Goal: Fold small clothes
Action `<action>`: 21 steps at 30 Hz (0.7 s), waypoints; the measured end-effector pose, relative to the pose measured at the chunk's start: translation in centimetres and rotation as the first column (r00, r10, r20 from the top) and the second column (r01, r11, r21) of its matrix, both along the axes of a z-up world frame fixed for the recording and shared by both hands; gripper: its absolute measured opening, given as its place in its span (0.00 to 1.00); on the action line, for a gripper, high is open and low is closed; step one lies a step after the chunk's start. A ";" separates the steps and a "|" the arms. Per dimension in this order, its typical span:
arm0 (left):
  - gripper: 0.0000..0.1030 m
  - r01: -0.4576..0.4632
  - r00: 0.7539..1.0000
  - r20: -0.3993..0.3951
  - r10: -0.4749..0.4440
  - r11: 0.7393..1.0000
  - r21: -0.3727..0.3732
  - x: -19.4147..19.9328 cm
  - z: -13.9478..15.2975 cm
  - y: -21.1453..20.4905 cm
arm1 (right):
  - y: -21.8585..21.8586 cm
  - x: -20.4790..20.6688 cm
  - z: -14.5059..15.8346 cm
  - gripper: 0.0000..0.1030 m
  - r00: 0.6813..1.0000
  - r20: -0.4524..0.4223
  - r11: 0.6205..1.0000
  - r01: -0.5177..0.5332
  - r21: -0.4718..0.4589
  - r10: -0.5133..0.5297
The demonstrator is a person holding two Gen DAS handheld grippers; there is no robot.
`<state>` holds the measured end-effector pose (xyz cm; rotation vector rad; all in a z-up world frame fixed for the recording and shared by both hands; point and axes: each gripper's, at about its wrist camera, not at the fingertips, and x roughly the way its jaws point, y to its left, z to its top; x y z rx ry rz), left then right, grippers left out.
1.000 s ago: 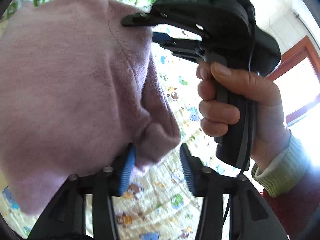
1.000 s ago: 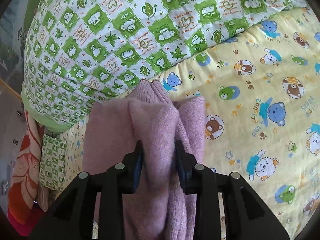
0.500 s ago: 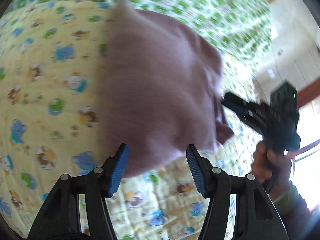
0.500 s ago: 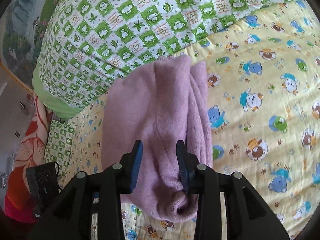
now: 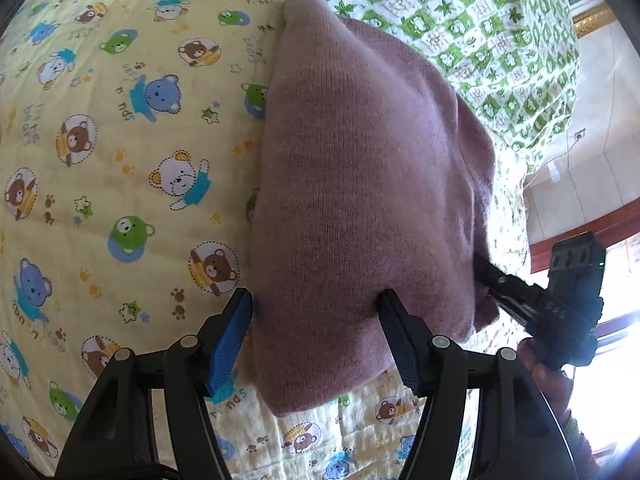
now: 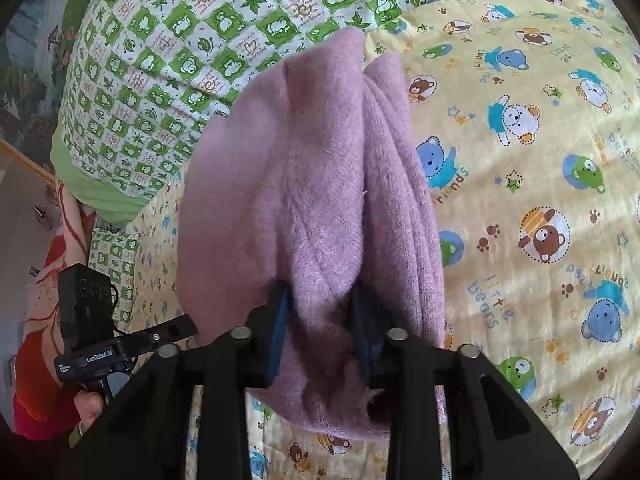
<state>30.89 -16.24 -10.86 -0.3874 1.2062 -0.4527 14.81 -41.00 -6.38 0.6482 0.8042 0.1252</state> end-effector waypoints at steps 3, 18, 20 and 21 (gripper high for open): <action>0.64 0.008 1.000 0.005 -0.008 1.000 0.002 -0.2 0.3 -0.2 | -0.2 -0.7 1.6 0.11 0.999 0.040 1.000 0.005 0.020 -0.005; 0.68 0.048 0.997 -0.053 -0.047 0.998 0.028 -0.2 -1.8 -1.9 | -3.7 -2.6 -1.8 0.10 0.986 -0.009 0.985 0.168 0.037 -0.168; 0.68 0.045 0.998 -0.051 -0.043 0.999 0.025 -0.2 -1.5 -1.9 | -3.5 -2.4 -2.1 0.10 0.986 -0.014 0.986 0.168 0.012 -0.168; 0.68 0.043 0.998 -0.047 -0.042 0.999 0.026 -0.1 -1.3 -1.9 | -3.4 -2.4 -2.0 0.11 0.986 -0.015 0.986 0.166 0.012 -0.165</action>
